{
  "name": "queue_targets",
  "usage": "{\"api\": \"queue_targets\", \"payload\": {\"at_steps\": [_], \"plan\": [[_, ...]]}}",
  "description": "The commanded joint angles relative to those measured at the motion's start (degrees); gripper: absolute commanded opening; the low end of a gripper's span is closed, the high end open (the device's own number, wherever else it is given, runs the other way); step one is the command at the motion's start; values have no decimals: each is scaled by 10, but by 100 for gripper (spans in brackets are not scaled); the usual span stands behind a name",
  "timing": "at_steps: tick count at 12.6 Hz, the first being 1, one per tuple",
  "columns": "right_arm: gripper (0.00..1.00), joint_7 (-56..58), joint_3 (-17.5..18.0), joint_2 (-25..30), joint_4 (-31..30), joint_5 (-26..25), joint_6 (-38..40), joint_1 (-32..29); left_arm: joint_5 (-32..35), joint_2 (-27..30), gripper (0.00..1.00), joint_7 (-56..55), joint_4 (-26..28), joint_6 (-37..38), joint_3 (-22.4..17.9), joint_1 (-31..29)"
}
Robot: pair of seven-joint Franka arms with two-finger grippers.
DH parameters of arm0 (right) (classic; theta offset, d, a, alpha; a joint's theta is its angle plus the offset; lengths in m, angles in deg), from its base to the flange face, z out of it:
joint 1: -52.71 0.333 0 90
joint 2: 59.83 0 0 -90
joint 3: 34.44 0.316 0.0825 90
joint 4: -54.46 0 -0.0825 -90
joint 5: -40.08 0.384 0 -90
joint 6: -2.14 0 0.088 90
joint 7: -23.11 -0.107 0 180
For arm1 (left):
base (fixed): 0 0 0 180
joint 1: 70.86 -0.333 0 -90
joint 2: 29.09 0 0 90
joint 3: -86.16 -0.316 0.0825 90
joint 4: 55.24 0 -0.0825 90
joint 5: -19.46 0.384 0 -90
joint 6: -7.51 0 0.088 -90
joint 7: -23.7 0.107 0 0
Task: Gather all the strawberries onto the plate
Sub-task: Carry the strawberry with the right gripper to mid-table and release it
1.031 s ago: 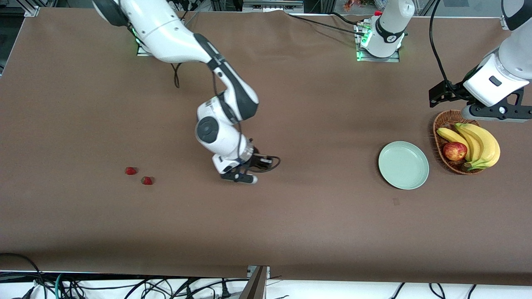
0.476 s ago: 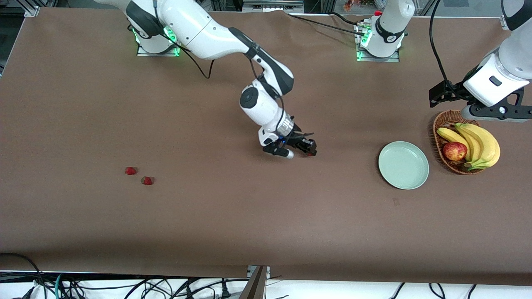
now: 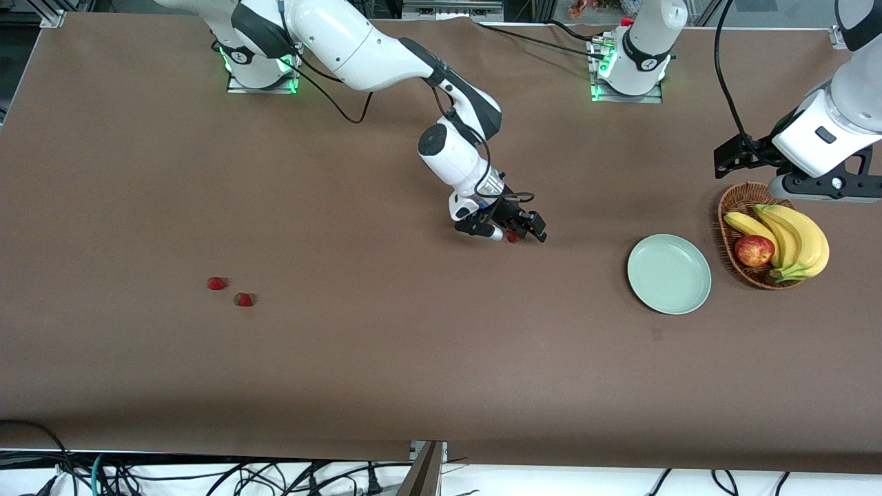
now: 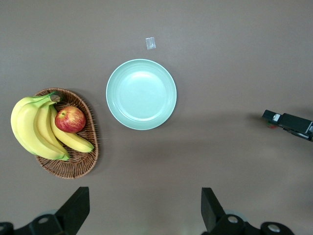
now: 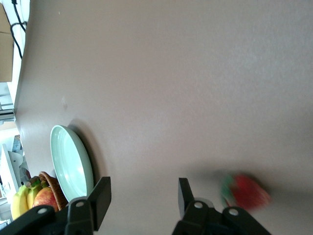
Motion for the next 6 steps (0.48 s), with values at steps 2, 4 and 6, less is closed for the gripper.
{"api": "queue_targets", "payload": {"at_steps": [2, 4, 6], "plan": [[63, 13, -22, 16, 19, -19, 73, -32, -12, -3, 100, 9, -13, 14, 2, -4], [69, 16, -41, 38, 21, -82, 195, -62, -12, -3, 100, 11, -12, 51, 5, -2], [73, 24, -41, 66, 20, -124, 264, -96, -13, -5, 100, 5, -10, 58, 9, 6]]}}
